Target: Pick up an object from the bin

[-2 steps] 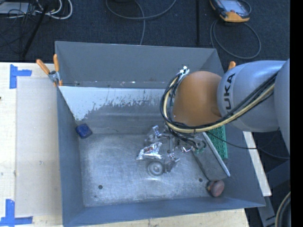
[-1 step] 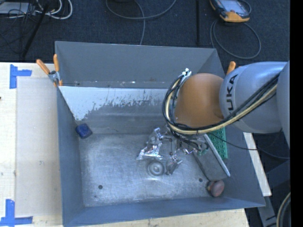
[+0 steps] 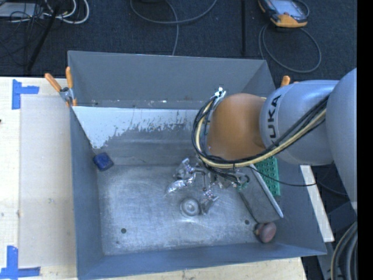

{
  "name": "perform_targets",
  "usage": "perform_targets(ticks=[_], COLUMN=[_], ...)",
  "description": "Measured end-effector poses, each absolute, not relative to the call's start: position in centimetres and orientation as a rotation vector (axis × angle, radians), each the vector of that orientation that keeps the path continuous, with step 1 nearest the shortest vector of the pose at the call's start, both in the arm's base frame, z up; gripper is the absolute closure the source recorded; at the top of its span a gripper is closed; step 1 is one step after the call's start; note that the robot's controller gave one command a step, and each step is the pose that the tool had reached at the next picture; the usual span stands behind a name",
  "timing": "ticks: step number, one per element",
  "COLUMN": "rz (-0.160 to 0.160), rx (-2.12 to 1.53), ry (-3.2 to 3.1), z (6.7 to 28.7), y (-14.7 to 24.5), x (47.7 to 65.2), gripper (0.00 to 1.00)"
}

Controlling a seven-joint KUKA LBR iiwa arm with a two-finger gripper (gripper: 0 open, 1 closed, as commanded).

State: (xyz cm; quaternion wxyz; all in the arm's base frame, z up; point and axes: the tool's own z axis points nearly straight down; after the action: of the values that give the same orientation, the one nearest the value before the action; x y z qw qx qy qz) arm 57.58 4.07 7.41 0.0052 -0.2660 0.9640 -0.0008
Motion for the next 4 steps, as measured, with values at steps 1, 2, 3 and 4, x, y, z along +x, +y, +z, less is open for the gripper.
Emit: perform_targets(ticks=[1, 2, 3, 4], rz=[-0.001, 0.000, 0.000, 0.000], rx=[-0.828, -0.825, -0.824, -0.818], ry=[3.025, 3.018, 3.028, 3.028], z=[7.6, 7.9, 10.7, 16.3], y=[4.1, 4.2, 4.3, 4.4], x=[57.8, 58.0, 58.1, 58.2], gripper=[0.00, 1.00, 1.00, 1.00])
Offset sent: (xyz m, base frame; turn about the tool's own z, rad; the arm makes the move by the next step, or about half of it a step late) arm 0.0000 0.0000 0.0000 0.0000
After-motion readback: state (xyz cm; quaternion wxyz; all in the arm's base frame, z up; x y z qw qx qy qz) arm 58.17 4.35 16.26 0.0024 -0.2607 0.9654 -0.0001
